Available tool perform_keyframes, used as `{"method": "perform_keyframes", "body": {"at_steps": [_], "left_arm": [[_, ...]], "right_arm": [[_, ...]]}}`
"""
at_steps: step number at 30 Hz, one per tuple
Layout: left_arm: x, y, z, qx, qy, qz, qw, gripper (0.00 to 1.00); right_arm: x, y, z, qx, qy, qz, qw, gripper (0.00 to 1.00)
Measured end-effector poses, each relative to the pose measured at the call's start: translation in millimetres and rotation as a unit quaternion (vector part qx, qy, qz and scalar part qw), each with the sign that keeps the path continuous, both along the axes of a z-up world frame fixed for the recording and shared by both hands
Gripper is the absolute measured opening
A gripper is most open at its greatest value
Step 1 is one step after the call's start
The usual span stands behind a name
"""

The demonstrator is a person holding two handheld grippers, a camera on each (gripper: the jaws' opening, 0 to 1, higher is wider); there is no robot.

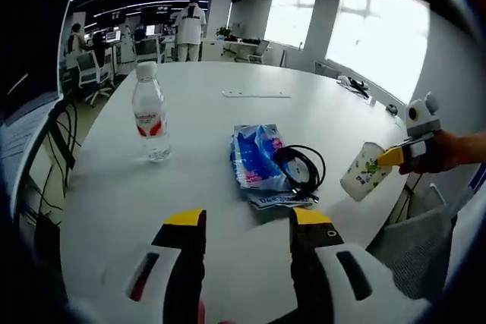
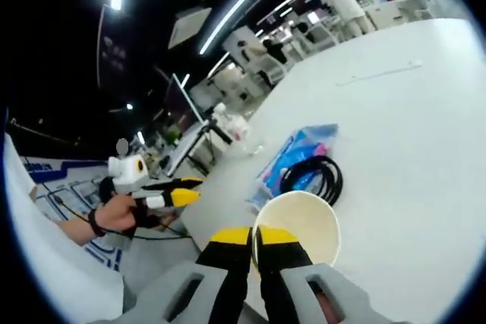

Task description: Arrange the tabletop items into an orderly group along one side of the table until the central work area is clear of visible clutter.

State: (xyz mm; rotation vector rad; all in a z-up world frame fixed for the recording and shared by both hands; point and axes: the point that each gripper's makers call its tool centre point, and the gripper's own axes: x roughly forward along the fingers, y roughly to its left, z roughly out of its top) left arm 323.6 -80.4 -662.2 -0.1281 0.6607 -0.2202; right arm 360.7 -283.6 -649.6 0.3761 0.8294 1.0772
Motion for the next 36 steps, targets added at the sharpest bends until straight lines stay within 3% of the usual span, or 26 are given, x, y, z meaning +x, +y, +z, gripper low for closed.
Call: {"method": "perform_keyframes", "body": {"at_steps": [12, 22, 36], "left_arm": [[-6.9, 8, 2.1, -0.009, -0.007, 0.013, 0.9998, 0.43], [-7.1, 9, 2.5, -0.002, -0.009, 0.0, 1.0, 0.43], [-7.0, 5, -2.3, -0.006, -0.007, -0.011, 0.9999, 0.43]], "right_arm": [[22, 30, 6.8, 0.005, -0.011, 0.001, 0.9999, 0.0], [52, 47, 14.5, 0.012, -0.02, -0.011, 0.9997, 0.0], [79, 93, 21.2, -0.001, -0.037, 0.018, 0.9991, 0.0]]}}
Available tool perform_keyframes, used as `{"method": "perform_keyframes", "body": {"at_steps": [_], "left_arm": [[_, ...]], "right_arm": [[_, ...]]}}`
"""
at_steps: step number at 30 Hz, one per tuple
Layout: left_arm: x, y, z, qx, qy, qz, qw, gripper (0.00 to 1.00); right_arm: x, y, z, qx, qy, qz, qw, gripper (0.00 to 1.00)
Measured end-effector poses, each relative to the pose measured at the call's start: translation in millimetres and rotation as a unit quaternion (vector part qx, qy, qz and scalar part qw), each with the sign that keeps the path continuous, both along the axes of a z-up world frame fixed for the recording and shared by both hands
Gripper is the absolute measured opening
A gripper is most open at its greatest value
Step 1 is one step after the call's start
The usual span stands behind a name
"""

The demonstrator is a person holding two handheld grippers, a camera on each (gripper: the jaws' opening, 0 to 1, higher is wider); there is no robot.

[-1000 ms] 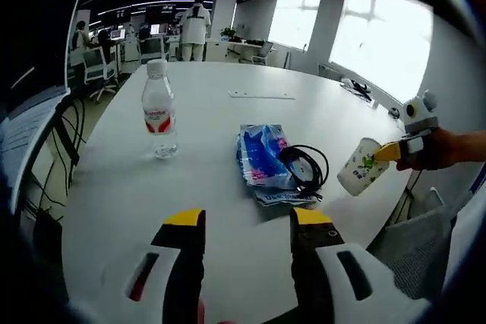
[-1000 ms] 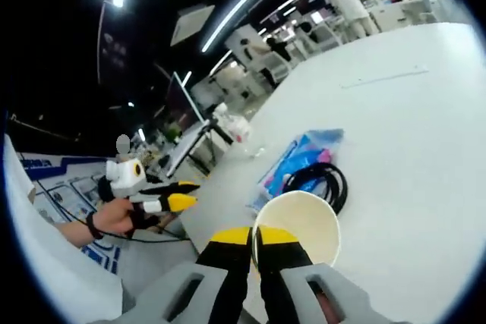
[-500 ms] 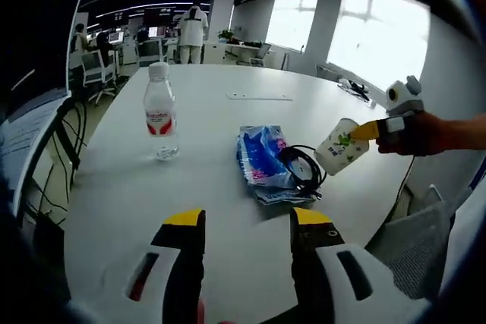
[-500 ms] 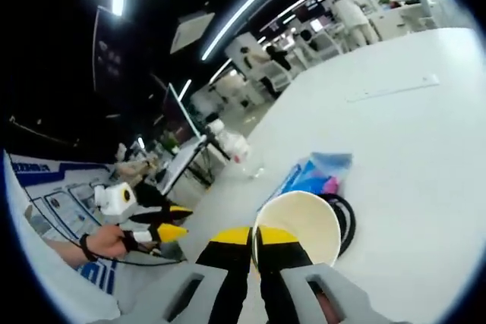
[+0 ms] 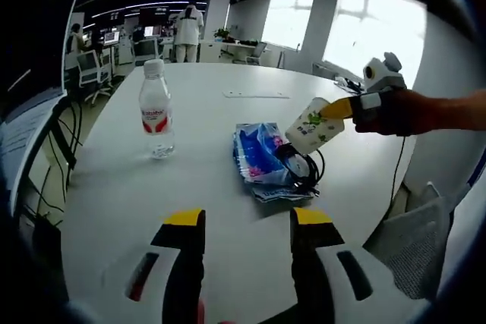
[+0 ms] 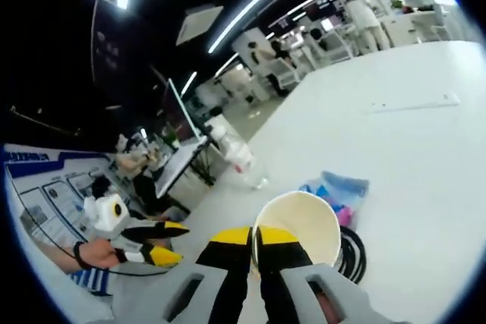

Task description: Arrange the tabletop items into an orderly group along one side of the table until the central work area is clear of visible clutter.

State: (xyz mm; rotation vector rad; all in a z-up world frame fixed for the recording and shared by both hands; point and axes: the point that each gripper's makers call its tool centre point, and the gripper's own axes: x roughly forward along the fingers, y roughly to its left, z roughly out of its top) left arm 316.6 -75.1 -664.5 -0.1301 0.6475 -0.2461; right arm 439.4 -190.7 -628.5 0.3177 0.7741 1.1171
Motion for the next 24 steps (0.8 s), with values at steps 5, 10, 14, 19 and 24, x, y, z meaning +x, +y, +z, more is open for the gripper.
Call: {"method": "perform_keyframes", "body": {"at_steps": [5, 10, 14, 19, 24], "left_arm": [[0.1, 0, 0.3, -0.001, -0.003, -0.002, 1.0, 0.43], [0.1, 1, 1.3, -0.004, -0.006, -0.002, 1.0, 0.43], [-0.7, 2, 0.8, -0.006, -0.006, -0.003, 1.0, 0.43], [-0.6, 1, -1.0, -0.008, -0.006, -0.005, 0.9999, 0.43], [0.1, 1, -0.6, -0.012, -0.008, -0.003, 0.9999, 0.43]], "right_arm": [[6, 16, -3.2, -0.005, -0.001, 0.009, 0.9999, 0.0], [10, 35, -5.5, -0.012, -0.001, 0.017, 0.9998, 0.0], [12, 52, -6.2, -0.02, -0.006, 0.029, 0.9994, 0.0], [15, 71, -10.5, -0.037, -0.015, 0.048, 0.998, 0.0], [18, 92, -18.9, -0.065, -0.026, 0.074, 0.9948, 0.0]]}}
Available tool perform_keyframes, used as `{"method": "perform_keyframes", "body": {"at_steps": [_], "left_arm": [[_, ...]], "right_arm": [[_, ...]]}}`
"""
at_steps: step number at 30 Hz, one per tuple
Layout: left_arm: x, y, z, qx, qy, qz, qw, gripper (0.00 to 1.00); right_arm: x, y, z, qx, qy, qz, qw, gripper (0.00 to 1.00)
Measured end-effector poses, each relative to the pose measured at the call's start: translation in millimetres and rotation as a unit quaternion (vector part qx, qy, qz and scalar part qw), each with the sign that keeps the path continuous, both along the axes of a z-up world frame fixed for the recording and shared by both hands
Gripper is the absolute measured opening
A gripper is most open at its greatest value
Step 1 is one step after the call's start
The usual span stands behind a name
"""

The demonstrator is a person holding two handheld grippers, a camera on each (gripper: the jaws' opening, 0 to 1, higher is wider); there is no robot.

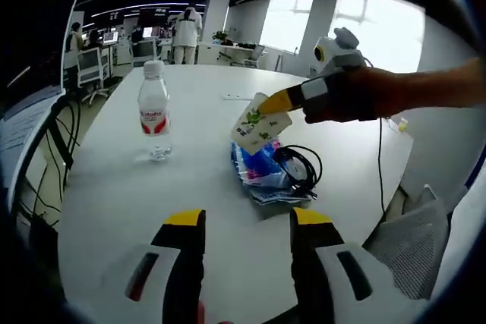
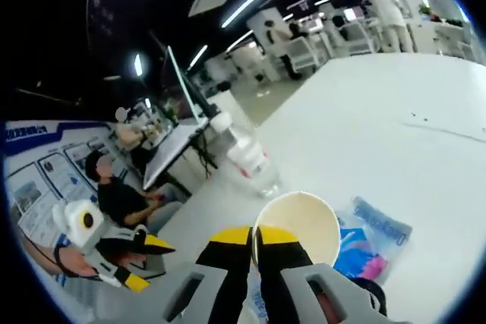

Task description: Arrange the tabletop items into an orderly group along one side of the table until the central work area is clear of visible clutter.

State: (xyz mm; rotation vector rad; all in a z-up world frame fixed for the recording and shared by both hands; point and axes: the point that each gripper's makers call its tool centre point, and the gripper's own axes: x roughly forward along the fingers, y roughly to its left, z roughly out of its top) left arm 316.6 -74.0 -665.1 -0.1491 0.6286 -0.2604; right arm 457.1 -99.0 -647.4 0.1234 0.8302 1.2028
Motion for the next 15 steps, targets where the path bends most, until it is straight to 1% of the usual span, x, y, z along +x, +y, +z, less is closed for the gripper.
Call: {"method": "perform_keyframes", "body": {"at_steps": [2, 5, 10, 12, 15], "left_arm": [[-0.1, 0, 0.2, 0.0, -0.001, -0.001, 1.0, 0.43], [-1.3, 1, -1.2, 0.004, -0.001, -0.007, 1.0, 0.44], [-2.4, 1, -4.2, 0.001, 0.003, -0.01, 0.9999, 0.45], [-2.5, 1, -3.6, 0.0, 0.003, -0.009, 1.0, 0.45], [-3.1, 1, -2.5, -0.001, 0.001, -0.01, 1.0, 0.45]], "right_arm": [[1, 8, -3.3, -0.007, -0.001, 0.005, 1.0, 0.0], [5, 17, -10.0, -0.022, 0.0, 0.002, 0.9998, 0.0], [10, 38, -25.2, -0.049, -0.006, 0.016, 0.9987, 0.0], [11, 43, -31.0, -0.062, -0.011, 0.025, 0.9977, 0.0], [12, 53, -42.0, -0.09, -0.031, 0.053, 0.9941, 0.0]]}}
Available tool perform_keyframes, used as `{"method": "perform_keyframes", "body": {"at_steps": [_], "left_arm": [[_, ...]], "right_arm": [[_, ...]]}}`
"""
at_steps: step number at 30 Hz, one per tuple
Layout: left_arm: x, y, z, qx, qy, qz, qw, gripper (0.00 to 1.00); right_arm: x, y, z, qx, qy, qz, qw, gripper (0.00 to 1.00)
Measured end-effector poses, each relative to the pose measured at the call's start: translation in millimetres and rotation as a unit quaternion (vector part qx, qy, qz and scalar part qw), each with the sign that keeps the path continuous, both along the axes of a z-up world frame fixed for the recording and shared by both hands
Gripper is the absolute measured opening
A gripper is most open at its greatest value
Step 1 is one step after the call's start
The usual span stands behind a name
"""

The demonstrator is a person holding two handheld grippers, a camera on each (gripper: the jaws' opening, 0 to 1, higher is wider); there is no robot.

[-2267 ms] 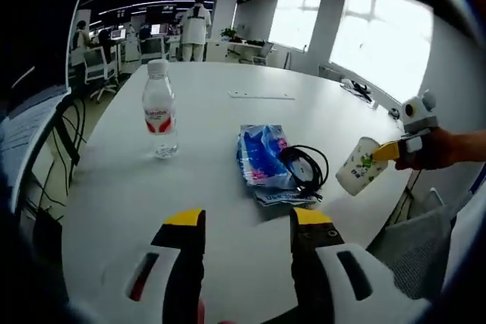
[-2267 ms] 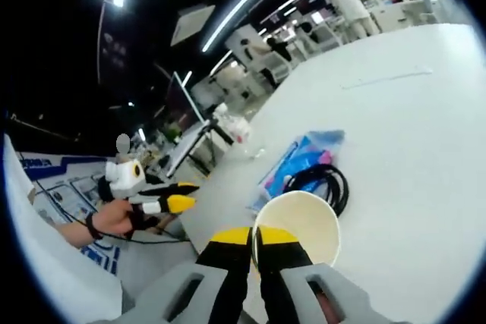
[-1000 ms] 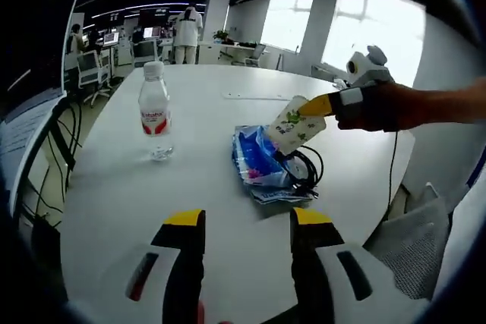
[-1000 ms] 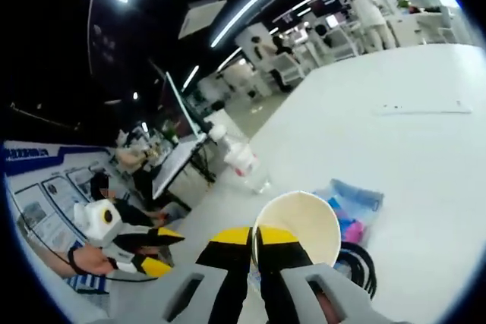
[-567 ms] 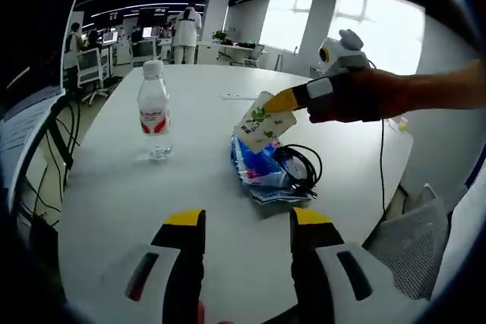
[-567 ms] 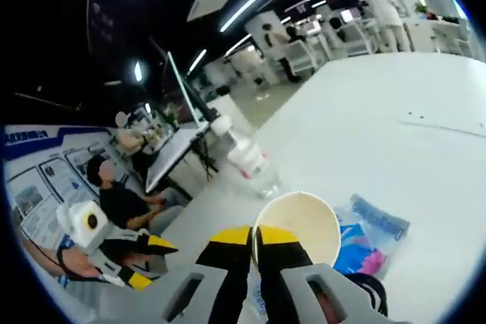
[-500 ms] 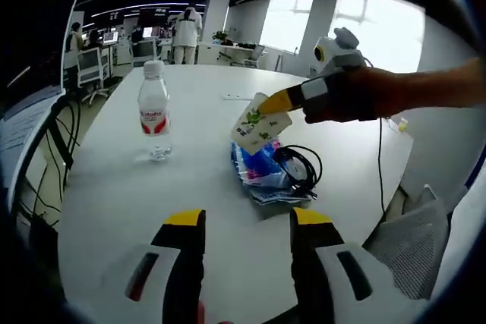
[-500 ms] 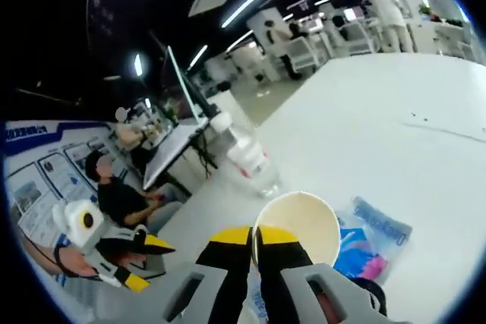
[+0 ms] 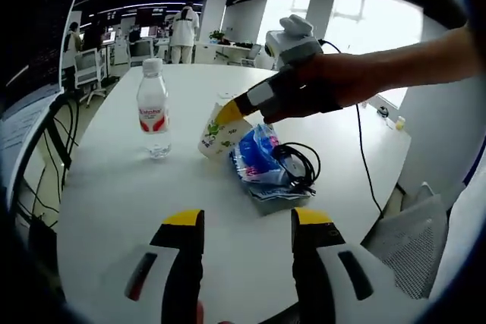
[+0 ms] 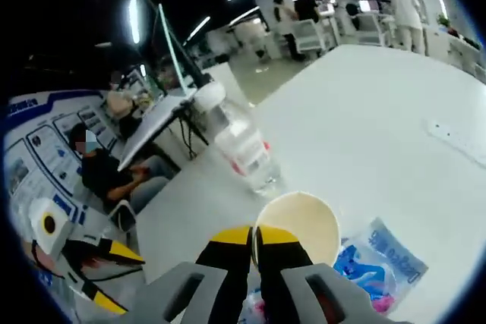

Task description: Arrange the tabletop items into an orderly group along one side of the table until the central work area is clear of visible clutter.

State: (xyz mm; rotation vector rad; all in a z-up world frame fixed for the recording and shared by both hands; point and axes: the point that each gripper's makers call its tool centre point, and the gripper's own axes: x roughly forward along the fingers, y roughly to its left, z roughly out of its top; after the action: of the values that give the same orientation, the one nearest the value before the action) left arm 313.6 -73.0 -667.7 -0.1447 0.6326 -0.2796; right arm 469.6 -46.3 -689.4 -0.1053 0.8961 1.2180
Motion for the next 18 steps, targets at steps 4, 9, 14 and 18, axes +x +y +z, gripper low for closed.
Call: {"method": "perform_keyframes", "body": {"at_steps": [4, 9, 14, 18], "left_arm": [[-1.2, 1, 1.1, -0.002, -0.001, 0.002, 1.0, 0.45], [-1.6, -1, 1.8, -0.003, -0.003, 0.0, 1.0, 0.45], [-0.5, -5, 3.0, -0.005, -0.006, -0.004, 1.0, 0.45], [0.5, -6, 4.0, -0.007, -0.008, -0.006, 0.9999, 0.45]], "right_arm": [[-2, 8, -9.3, -0.032, -0.023, 0.034, 0.9987, 0.0], [0, 18, -13.3, -0.064, -0.071, 0.082, 0.9921, 0.0], [-1, 24, -19.5, -0.094, -0.108, 0.13, 0.981, 0.0], [1, 26, -26.9, -0.129, -0.146, 0.169, 0.9661, 0.0]]}}
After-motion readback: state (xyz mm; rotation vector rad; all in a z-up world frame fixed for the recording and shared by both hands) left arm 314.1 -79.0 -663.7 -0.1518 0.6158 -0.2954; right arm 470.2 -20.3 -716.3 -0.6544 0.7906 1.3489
